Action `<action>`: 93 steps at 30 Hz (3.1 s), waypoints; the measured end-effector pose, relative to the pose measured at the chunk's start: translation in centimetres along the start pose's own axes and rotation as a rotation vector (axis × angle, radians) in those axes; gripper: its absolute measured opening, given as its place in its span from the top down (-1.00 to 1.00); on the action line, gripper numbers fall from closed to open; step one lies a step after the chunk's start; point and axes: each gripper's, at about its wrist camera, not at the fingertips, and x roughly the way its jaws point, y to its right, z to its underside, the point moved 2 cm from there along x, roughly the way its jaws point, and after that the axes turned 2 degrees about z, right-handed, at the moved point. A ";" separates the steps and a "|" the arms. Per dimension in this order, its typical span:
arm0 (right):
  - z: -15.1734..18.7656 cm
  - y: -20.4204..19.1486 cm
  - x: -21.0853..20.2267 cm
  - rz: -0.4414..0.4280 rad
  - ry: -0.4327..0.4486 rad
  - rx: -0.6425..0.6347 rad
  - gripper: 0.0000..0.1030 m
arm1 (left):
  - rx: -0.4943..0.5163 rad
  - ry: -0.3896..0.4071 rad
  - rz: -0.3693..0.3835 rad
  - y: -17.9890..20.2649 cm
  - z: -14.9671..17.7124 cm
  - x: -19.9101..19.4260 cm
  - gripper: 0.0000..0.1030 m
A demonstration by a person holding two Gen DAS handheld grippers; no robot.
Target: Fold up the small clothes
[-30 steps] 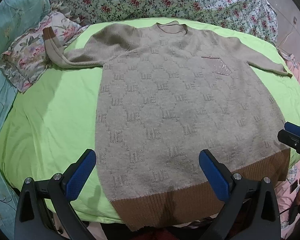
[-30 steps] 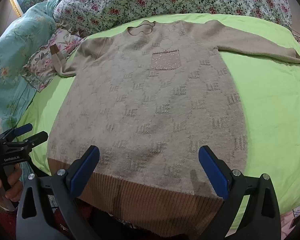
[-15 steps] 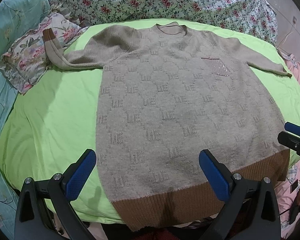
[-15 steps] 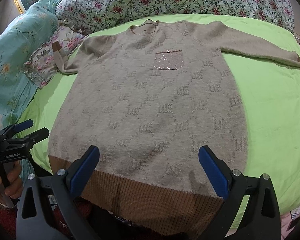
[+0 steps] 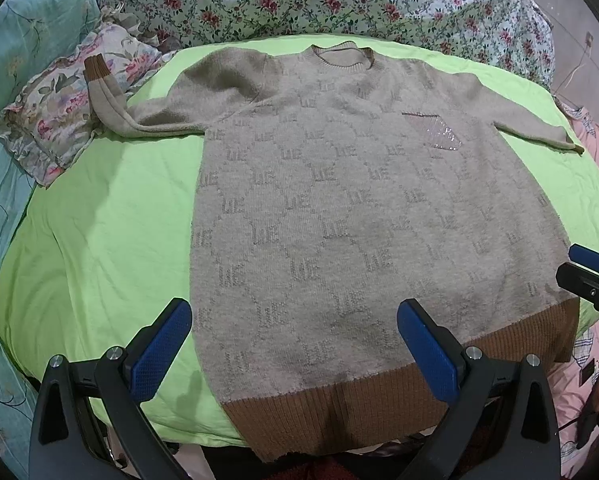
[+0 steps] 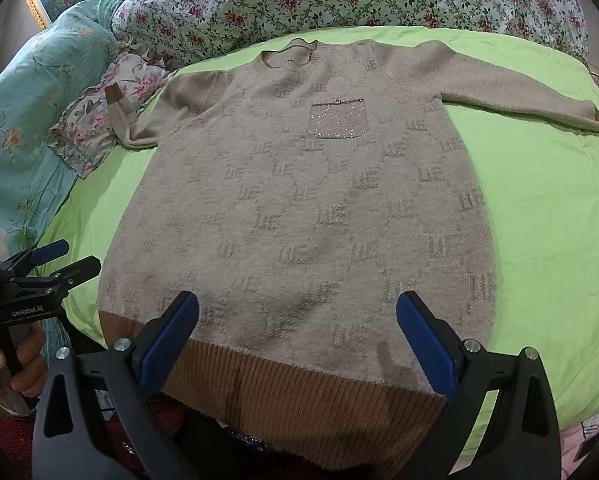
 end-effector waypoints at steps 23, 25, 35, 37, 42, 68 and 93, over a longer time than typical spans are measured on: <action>-2.0 7.5 -0.5 -0.036 0.091 0.206 -0.92 | -0.035 -0.047 0.061 -0.2 -2.9 3.3 -0.99; -2.6 10.2 -0.8 -0.030 0.116 0.265 -0.92 | -0.038 -0.041 0.039 -0.3 -3.5 3.7 -0.99; -7.1 23.0 -2.5 0.103 0.221 0.419 -0.92 | -0.037 -0.061 0.030 0.2 -5.9 5.7 -0.99; -8.6 26.6 -2.8 0.129 0.269 0.457 -0.92 | -0.039 -0.075 0.047 0.7 -6.3 6.4 -0.99; -11.3 34.7 -2.9 0.246 0.303 0.589 -0.32 | -0.024 -0.116 0.053 2.0 -6.9 8.1 -0.99; -22.3 21.3 1.4 -0.146 0.318 0.362 0.86 | -0.031 -0.110 0.088 2.5 -8.0 10.5 -0.99; -22.4 -6.3 17.4 -0.611 -0.049 0.221 -0.07 | -0.250 -0.081 0.402 -1.5 -17.3 19.0 -0.99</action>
